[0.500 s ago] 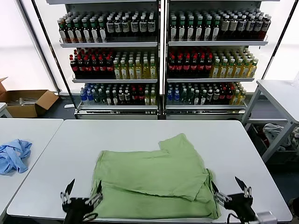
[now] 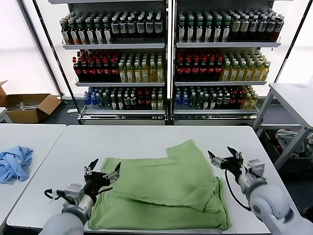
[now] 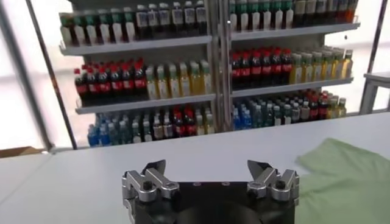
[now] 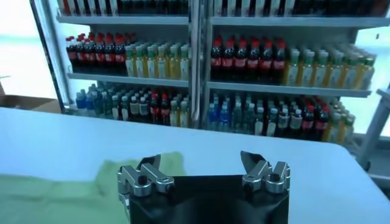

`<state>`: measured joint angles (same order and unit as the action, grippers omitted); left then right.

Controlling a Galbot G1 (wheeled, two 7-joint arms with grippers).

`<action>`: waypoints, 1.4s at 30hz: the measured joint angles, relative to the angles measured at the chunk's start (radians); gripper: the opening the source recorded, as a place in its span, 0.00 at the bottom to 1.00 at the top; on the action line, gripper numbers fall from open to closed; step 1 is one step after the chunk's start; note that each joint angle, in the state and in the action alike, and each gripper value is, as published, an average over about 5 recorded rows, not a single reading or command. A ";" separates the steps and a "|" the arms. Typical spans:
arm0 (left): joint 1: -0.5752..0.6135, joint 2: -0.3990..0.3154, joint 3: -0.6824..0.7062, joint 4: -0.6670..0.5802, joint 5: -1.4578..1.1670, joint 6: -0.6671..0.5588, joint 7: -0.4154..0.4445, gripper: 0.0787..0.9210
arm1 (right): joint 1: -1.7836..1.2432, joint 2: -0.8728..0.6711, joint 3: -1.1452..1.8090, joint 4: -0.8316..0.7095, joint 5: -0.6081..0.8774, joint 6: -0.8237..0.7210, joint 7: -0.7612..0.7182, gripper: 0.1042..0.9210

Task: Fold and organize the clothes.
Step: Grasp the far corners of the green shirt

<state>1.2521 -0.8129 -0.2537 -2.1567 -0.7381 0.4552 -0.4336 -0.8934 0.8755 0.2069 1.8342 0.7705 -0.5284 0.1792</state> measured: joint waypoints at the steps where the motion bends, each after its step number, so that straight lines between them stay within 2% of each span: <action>1: -0.021 -0.002 0.004 0.021 -0.010 0.011 0.011 0.88 | 0.036 0.009 -0.024 -0.029 -0.004 -0.005 -0.008 0.88; 12: -0.182 -0.026 0.042 0.220 -0.055 0.080 0.100 0.88 | 0.251 0.106 -0.184 -0.287 -0.056 -0.033 -0.100 0.88; 25: -0.281 -0.064 0.066 0.402 -0.053 0.110 0.158 0.88 | 0.326 0.176 -0.216 -0.450 -0.122 -0.044 -0.179 0.88; 38: -0.295 -0.090 0.067 0.475 -0.038 0.118 0.190 0.88 | 0.348 0.231 -0.224 -0.544 -0.178 -0.047 -0.229 0.88; 42: -0.293 -0.095 0.068 0.478 -0.034 0.118 0.197 0.81 | 0.343 0.242 -0.222 -0.558 -0.192 -0.045 -0.236 0.87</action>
<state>0.9595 -0.9078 -0.1854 -1.6786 -0.7720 0.5737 -0.2370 -0.5505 1.1179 -0.0151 1.2763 0.5787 -0.5733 -0.0565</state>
